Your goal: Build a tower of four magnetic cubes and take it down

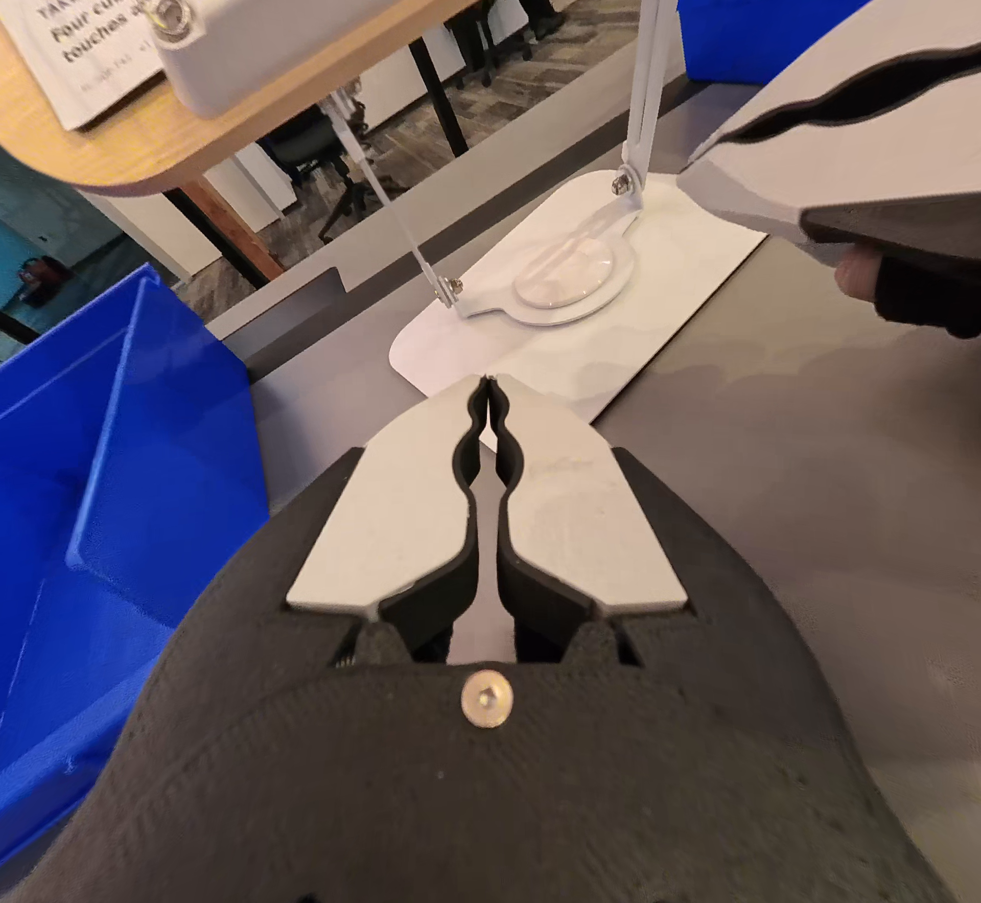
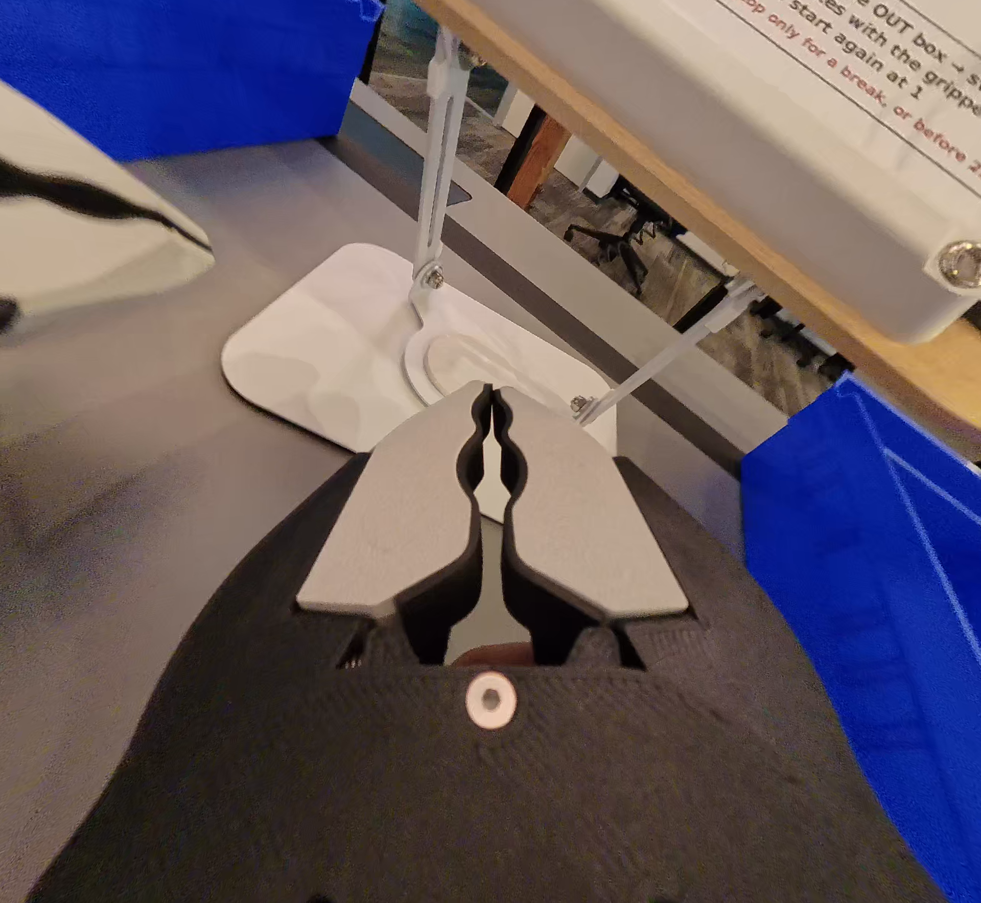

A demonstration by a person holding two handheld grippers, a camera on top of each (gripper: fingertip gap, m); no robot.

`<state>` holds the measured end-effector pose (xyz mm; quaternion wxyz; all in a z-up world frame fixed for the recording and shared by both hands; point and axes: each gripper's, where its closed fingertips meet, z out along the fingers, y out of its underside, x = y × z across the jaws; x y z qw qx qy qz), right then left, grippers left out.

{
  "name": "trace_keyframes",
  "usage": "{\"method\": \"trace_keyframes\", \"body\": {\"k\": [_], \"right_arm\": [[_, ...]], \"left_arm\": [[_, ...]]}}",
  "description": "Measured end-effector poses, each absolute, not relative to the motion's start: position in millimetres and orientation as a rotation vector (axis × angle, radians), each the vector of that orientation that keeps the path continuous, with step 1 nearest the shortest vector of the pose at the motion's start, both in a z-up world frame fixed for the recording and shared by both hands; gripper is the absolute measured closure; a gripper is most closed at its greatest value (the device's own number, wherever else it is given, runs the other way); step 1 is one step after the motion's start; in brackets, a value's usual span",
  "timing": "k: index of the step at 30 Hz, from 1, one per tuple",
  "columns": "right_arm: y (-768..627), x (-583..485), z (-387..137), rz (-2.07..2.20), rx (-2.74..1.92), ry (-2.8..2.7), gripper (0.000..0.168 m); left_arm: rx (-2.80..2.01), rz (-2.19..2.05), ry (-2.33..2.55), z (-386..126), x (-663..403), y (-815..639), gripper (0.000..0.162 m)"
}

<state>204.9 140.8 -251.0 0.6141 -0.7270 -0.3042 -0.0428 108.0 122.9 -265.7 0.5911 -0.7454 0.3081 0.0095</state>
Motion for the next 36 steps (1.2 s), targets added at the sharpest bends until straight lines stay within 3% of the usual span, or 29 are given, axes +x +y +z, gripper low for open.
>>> {"method": "trace_keyframes", "body": {"k": [22, 36], "right_arm": [[153.3, 223.6, -245.1, 0.010, -1.696, -0.461, 0.162], [150.6, 216.3, -246.4, -0.001, -1.684, -0.507, 0.143]], "left_arm": [[-1.734, -0.021, 0.626, -258.6, 161.5, 162.5, 0.162], [-1.712, -0.008, 0.648, -257.4, 165.1, 160.6, 0.159]]}}
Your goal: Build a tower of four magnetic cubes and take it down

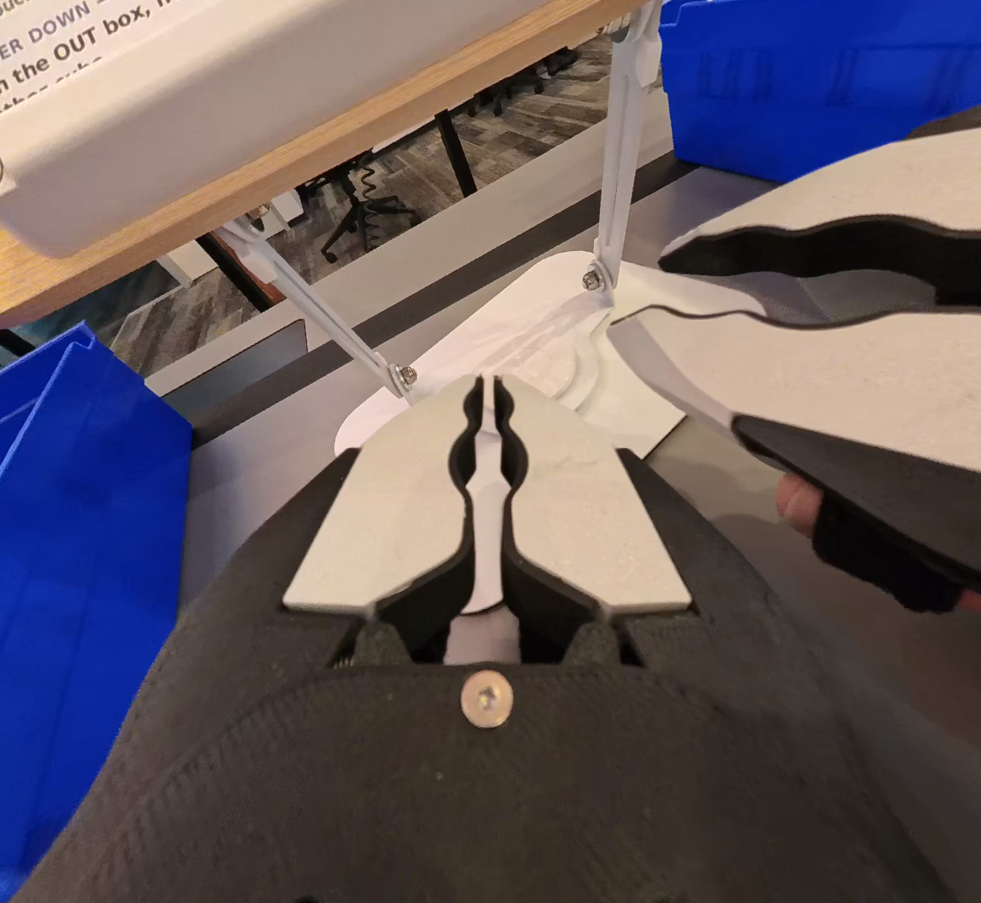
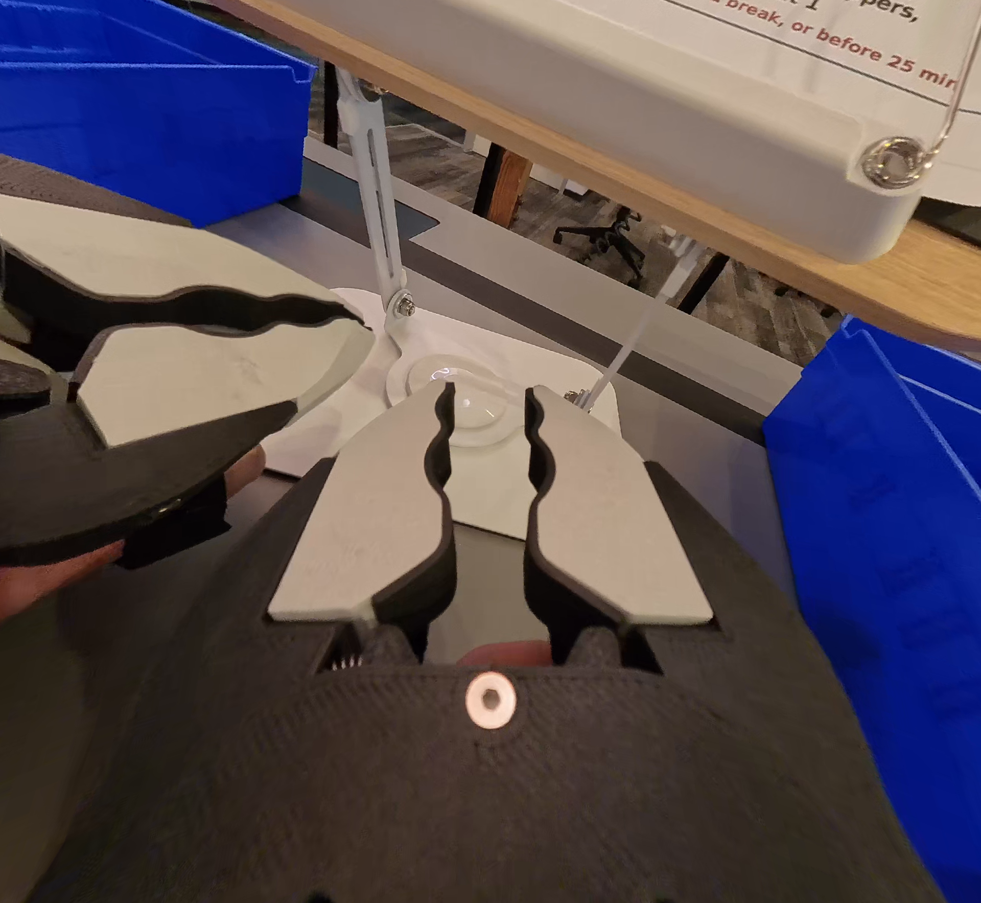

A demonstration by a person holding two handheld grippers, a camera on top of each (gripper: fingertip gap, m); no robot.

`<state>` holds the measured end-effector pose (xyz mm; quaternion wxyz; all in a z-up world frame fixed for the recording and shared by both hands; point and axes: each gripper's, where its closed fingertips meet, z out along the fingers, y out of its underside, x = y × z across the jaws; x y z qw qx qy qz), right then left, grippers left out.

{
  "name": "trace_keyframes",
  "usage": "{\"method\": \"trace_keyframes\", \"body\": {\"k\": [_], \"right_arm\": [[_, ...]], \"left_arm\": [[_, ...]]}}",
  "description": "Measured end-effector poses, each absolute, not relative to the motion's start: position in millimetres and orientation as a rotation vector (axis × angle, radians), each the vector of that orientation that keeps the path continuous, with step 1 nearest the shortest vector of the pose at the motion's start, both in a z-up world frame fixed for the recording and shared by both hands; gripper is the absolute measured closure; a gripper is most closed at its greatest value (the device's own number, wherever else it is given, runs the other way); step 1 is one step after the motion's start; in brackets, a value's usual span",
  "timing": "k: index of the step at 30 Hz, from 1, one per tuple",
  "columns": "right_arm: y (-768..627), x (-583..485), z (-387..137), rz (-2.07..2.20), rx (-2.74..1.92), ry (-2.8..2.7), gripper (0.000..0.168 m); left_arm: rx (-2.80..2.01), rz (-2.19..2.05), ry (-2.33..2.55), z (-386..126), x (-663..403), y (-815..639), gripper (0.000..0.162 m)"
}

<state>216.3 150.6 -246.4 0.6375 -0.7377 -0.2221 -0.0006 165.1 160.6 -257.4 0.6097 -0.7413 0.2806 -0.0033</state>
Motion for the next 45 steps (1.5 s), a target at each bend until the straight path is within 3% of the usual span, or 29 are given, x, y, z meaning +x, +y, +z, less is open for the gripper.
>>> {"method": "trace_keyframes", "body": {"k": [7, 17, 45], "right_arm": [[147.4, 208.6, -245.1, 0.029, -1.667, -0.543, 0.139], [143.9, 203.3, -243.0, 0.096, -1.650, -0.549, 0.139], [147.6, 214.1, -239.9, 0.154, -1.668, -0.456, 0.119]], "left_arm": [[-1.706, -0.026, 0.664, -257.3, 167.4, 159.2, 0.135], [-1.689, -0.041, 0.656, -254.3, 168.0, 158.4, 0.131], [-1.591, -0.134, 0.624, -239.1, 173.2, 151.7, 0.135]]}}
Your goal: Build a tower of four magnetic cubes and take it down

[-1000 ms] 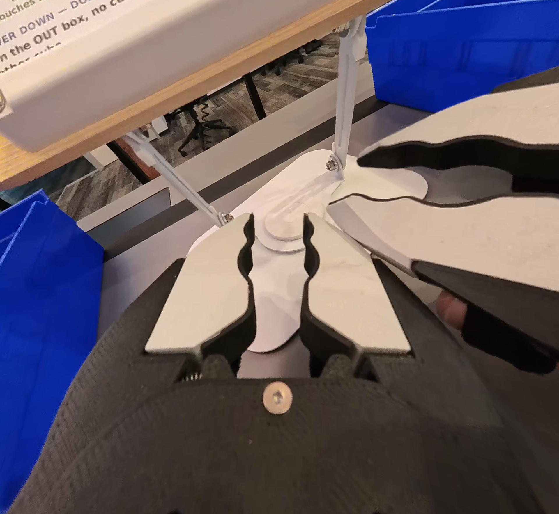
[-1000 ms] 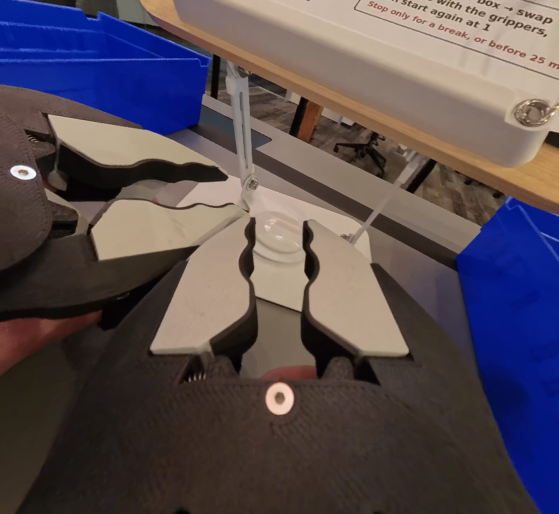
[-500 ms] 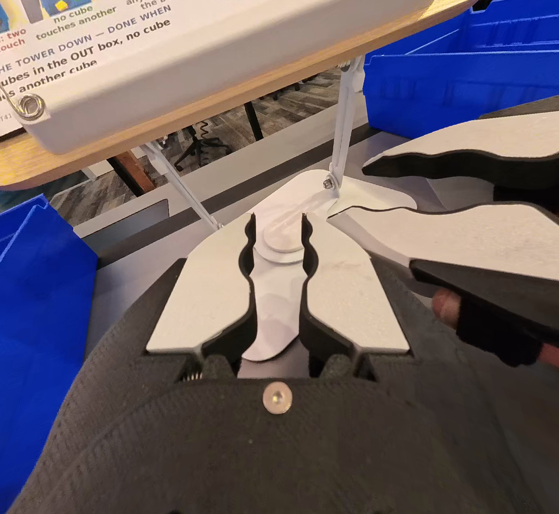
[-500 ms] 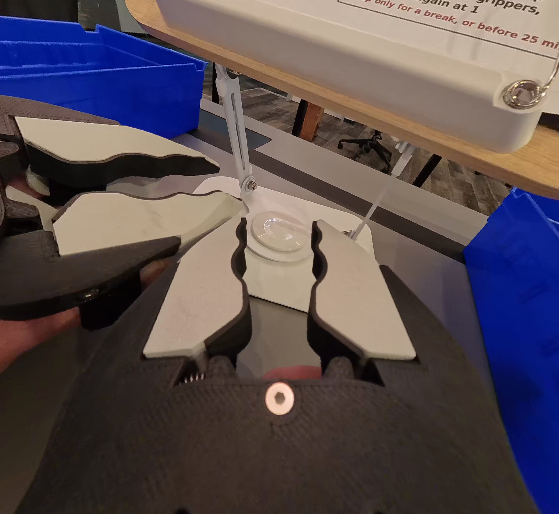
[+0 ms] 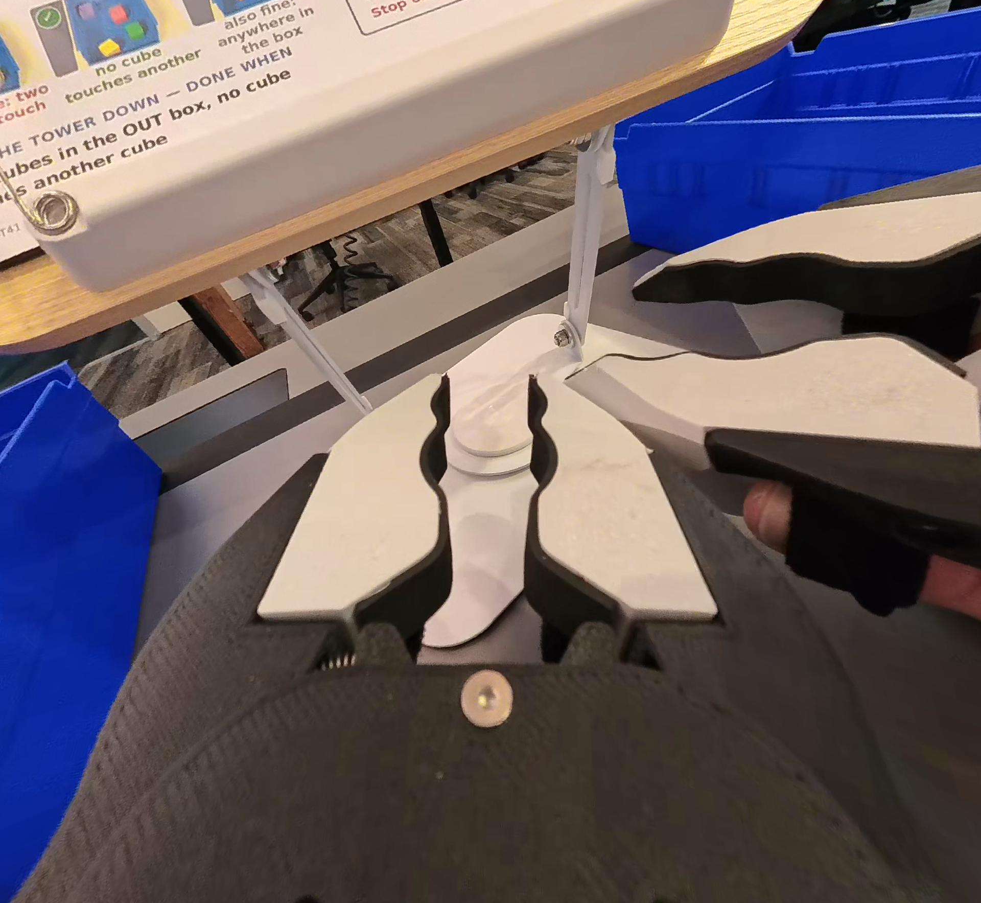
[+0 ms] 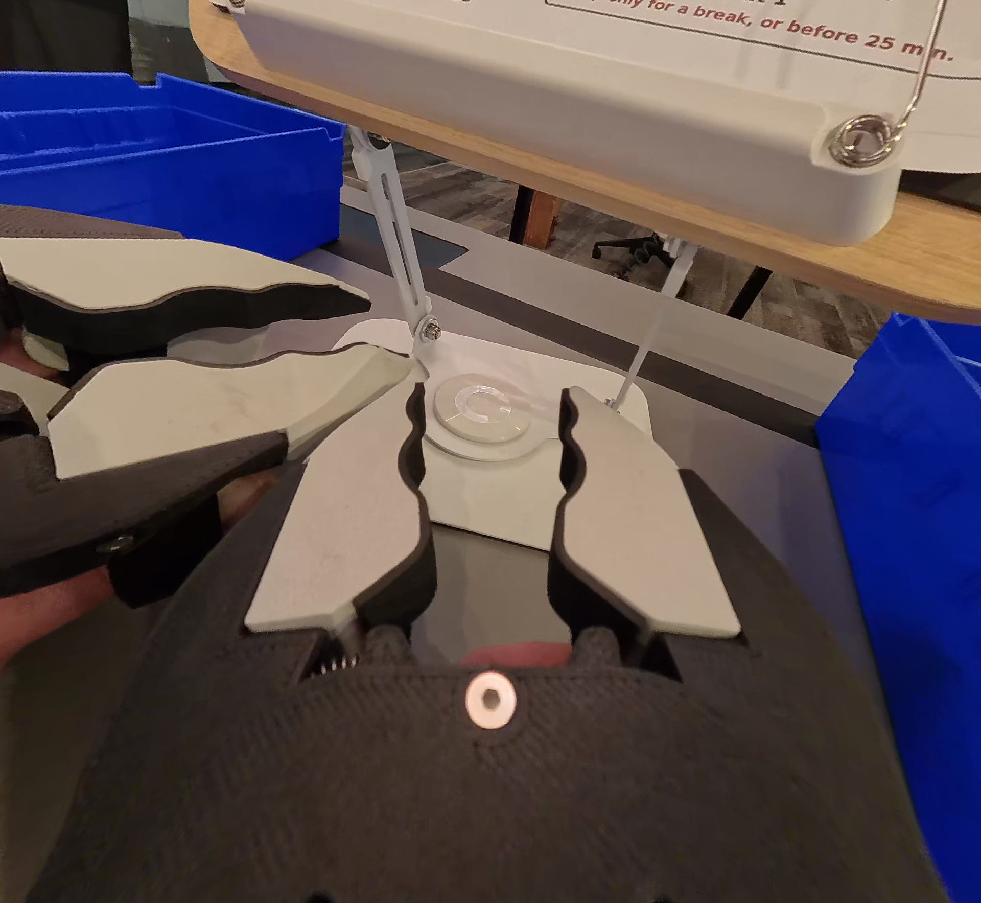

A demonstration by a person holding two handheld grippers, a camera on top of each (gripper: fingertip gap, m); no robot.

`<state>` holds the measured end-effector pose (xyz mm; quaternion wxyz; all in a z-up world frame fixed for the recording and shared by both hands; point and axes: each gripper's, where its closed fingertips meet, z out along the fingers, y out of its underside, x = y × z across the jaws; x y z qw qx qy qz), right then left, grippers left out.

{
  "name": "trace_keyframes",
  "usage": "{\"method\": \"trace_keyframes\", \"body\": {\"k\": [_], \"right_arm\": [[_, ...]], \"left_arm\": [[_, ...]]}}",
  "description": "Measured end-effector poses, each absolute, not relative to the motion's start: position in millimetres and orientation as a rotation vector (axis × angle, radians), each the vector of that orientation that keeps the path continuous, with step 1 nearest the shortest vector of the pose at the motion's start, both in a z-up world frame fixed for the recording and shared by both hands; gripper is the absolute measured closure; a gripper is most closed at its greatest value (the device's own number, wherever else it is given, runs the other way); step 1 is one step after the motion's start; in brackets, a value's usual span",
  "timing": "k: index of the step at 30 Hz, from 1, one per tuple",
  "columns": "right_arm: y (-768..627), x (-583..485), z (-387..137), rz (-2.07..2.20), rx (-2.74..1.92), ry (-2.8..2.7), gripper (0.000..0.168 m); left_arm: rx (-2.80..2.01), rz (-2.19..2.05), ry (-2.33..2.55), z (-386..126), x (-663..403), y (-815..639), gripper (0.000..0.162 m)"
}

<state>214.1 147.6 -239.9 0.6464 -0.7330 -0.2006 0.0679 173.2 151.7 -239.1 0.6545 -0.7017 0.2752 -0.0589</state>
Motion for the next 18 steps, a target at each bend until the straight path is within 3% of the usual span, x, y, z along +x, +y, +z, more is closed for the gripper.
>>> {"method": "trace_keyframes", "body": {"k": [18], "right_arm": [[147.8, 212.4, -241.8, 0.135, -1.673, -0.475, 0.120]], "left_arm": [[-1.602, -0.104, 0.629, -241.2, 173.3, 153.1, 0.139]]}}
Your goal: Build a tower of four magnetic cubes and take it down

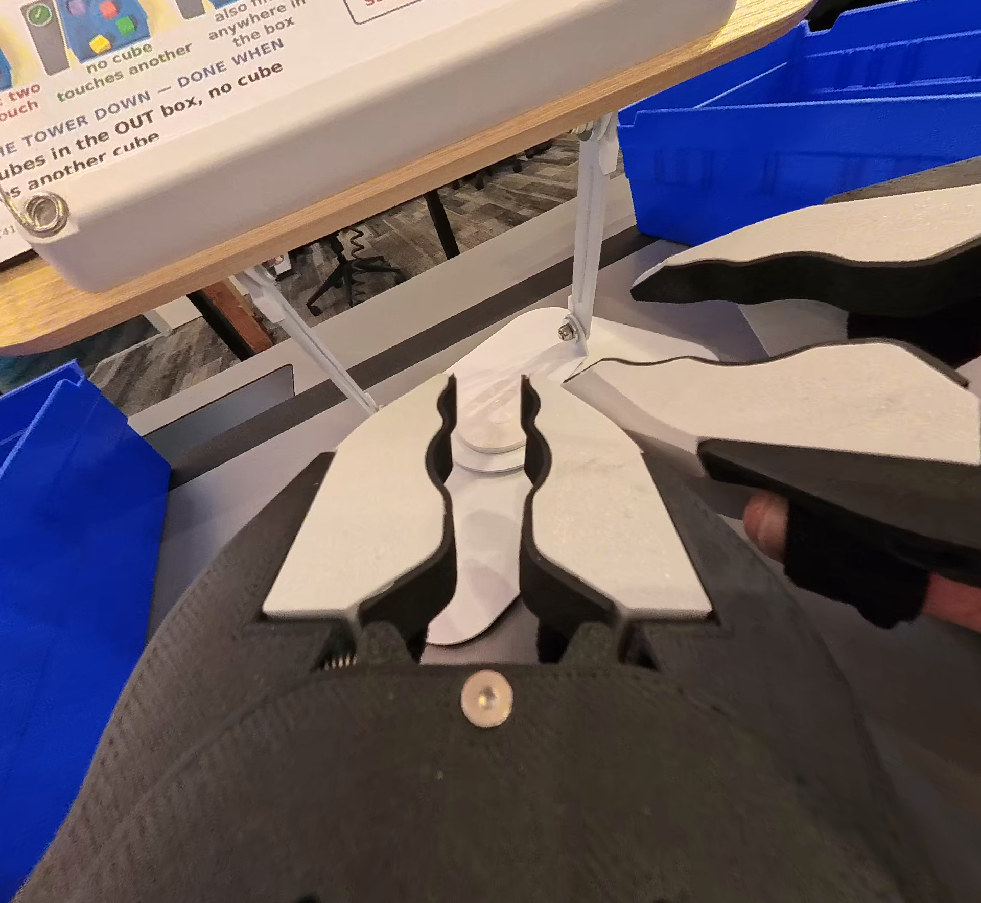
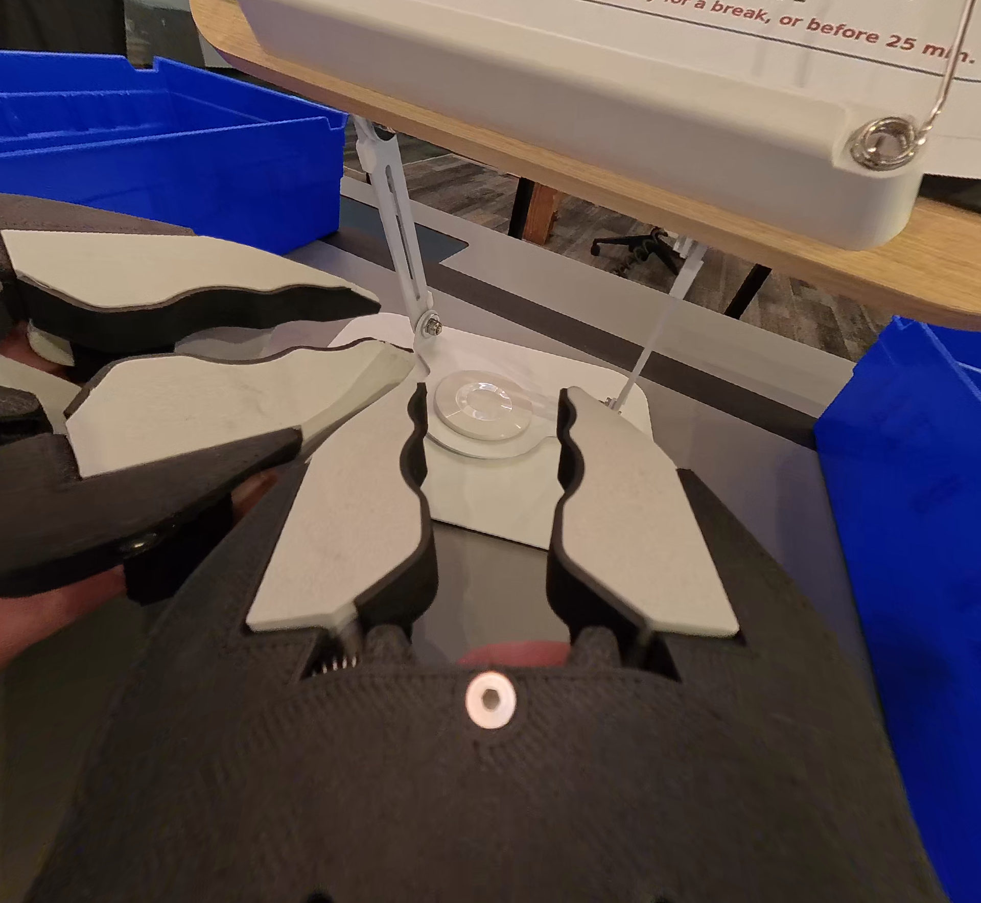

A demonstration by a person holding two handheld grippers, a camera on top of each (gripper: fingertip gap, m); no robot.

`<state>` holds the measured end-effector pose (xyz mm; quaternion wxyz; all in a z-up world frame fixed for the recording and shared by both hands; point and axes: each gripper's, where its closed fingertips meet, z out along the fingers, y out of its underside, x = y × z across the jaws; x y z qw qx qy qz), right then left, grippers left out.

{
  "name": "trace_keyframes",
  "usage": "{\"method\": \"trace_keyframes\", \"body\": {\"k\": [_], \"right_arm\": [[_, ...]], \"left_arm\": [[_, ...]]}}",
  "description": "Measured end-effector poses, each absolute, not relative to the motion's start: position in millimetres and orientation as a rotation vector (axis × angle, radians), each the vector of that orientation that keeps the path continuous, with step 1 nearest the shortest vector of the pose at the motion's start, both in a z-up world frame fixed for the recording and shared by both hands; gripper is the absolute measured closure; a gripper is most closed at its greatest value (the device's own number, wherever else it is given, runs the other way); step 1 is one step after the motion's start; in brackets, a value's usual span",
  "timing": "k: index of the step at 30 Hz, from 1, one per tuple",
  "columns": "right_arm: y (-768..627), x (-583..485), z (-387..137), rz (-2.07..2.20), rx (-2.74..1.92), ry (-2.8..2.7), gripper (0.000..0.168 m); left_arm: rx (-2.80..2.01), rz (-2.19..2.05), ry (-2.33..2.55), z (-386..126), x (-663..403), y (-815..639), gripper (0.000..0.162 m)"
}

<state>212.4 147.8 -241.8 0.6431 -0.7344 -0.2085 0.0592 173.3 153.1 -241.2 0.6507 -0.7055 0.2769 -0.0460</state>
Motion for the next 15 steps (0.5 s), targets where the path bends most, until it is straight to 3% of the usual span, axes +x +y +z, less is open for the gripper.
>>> {"method": "trace_keyframes", "body": {"k": [15], "right_arm": [[147.5, 211.6, -241.9, 0.124, -1.671, -0.481, 0.123]], "left_arm": [[-1.603, -0.095, 0.633, -241.7, 173.7, 153.0, 0.141]]}}
